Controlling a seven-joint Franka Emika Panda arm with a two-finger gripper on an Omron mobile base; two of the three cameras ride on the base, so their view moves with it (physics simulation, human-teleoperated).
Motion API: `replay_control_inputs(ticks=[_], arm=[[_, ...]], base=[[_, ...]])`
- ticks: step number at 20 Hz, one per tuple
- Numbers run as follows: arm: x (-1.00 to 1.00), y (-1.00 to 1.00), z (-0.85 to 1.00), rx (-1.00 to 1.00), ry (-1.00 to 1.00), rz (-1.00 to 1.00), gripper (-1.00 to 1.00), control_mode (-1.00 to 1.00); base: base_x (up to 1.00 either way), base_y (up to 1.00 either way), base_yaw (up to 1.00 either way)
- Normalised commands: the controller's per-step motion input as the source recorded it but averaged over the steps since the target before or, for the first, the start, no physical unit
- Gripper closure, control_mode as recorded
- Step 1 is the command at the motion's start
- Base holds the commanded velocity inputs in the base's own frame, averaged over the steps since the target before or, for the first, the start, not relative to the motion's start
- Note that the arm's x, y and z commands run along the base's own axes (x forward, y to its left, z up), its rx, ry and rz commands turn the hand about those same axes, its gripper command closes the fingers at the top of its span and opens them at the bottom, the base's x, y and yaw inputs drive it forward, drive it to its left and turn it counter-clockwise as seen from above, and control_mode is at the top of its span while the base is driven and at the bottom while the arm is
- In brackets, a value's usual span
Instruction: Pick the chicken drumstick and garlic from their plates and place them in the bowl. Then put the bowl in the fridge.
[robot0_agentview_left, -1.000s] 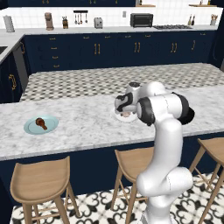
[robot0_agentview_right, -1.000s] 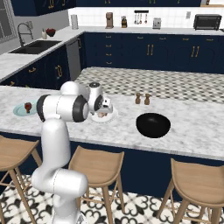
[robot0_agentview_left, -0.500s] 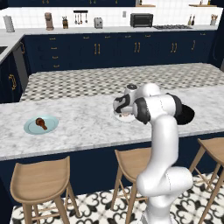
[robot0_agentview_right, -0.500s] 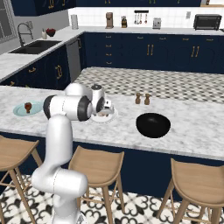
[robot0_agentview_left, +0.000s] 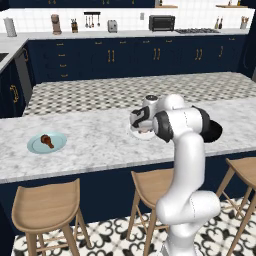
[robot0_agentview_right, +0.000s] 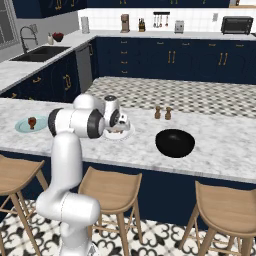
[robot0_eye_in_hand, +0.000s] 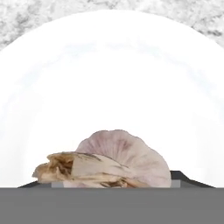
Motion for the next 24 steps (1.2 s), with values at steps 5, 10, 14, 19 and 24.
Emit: replay_control_inputs(ticks=[5, 10, 14, 19, 24], arm=[[-1.0, 0.0, 0.47, 0.0, 0.0, 0.0, 1.0, -1.0], [-0.92, -0.07, 0.66, 0.0, -0.09, 0.0, 1.0, -1.0], [-0.4, -0.4, 0.71, -0.03, -0.03, 0.0, 1.0, -1.0], [-0.37, -0.56, 0.72, -0.04, 0.04, -0.02, 1.0, -1.0], [-0.48, -0.86, 0.37, 0.0, 0.06, -0.02, 1.0, -1.0]], base=[[0.0, 0.0, 0.0], [0.0, 0.0, 0.0], [0.0, 0.0, 0.0], [0.0, 0.0, 0.0], [0.0, 0.0, 0.0]])
